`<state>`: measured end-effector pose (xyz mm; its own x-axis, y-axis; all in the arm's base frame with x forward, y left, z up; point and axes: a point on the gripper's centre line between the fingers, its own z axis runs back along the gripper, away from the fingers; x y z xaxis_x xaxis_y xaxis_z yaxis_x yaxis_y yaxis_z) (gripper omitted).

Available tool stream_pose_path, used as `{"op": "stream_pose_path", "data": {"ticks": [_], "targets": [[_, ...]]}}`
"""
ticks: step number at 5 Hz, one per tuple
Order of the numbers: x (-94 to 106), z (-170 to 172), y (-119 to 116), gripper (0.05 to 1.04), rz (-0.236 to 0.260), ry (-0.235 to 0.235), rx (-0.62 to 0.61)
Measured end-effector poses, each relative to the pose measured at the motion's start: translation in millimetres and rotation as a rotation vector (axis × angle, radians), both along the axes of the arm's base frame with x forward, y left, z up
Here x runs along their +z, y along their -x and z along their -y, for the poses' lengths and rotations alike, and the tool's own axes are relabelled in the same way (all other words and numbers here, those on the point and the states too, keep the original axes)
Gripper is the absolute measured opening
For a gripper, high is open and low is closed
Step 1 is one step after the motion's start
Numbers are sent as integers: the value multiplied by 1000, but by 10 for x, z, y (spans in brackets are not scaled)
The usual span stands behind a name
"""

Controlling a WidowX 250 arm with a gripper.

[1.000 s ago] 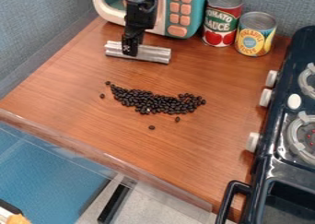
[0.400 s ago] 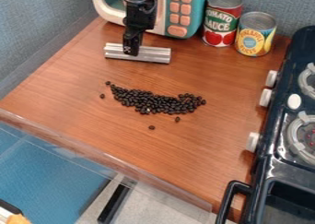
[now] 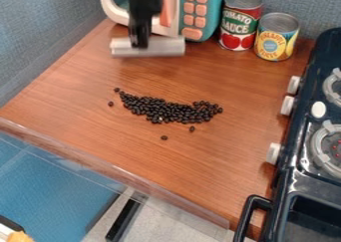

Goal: Sweep into pile

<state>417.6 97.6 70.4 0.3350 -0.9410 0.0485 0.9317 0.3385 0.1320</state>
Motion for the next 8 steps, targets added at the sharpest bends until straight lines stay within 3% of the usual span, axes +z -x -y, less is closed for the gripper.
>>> {"op": "stream_pose_path", "data": {"ticks": [1, 2, 3, 4, 5, 6, 7, 8], "targets": [[269, -156, 61, 329, 48, 32, 100], [412, -294, 231, 329, 58, 40, 153], [483, -305, 405, 329, 66, 23, 94], [433, -345, 557, 329, 73, -22, 175], [373, -385, 688, 329, 12, -52, 226], [372, -436, 769, 329, 18, -125, 145], [378, -448, 801, 329, 0, -161, 168], [369, -425, 842, 329, -29, -151, 154]]}}
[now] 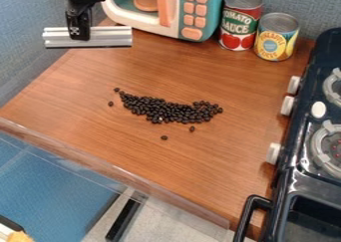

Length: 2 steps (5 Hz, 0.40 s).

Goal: Sweep into pile

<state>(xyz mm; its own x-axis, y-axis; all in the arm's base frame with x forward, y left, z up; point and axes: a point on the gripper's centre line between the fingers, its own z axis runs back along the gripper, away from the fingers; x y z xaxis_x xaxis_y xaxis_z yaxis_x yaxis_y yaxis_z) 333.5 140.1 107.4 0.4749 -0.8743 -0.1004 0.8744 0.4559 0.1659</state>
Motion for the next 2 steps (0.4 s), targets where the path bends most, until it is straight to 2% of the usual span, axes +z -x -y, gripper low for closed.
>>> {"op": "stream_pose_path", "data": {"ticks": [1, 2], "targets": [[-29, -35, 1, 329, -65, -58, -172], [-114, 5, -108, 329, -85, -158, -425]]}}
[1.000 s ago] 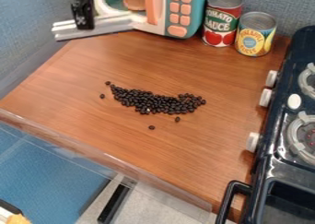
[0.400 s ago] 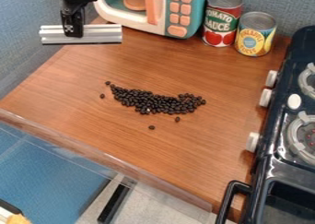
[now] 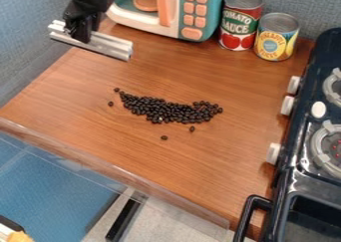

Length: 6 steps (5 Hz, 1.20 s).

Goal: Sweep into pile

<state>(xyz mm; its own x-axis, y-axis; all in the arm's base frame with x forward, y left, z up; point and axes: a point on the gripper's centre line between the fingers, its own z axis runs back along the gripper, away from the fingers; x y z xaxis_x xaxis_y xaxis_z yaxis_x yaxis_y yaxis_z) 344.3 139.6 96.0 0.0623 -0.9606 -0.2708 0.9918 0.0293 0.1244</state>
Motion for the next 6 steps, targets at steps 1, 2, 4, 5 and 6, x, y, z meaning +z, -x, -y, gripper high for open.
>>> {"op": "stream_pose_path", "data": {"ticks": [1, 2, 4, 5, 6], "targets": [[-118, 23, -34, 329, -8, -32, -225], [-175, 58, -50, 329, -18, 7, -390], [-409, -18, -78, 329, -105, 87, -399], [-437, -130, -170, 329, -127, 81, -382], [-427, -281, -93, 329, -155, 56, -368]]}}
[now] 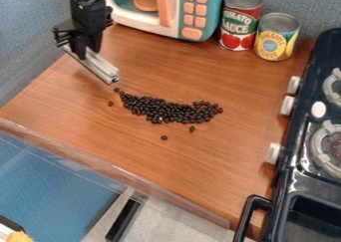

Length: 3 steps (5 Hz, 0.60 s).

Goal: Sweep into pile

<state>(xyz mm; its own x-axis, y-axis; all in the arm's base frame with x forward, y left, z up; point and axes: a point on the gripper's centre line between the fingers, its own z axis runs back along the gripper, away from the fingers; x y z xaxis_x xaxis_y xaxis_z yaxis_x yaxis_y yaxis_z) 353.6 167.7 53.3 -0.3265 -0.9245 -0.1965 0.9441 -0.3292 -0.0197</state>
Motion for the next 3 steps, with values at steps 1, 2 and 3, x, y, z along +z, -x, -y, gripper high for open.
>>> {"op": "stream_pose_path", "data": {"ticks": [1, 2, 3], "targets": [[6, -109, 45, 329, -6, -9, -6], [-5, -211, 116, 329, -17, 2, -18], [-8, -252, 175, 329, -41, 8, -28]]}}
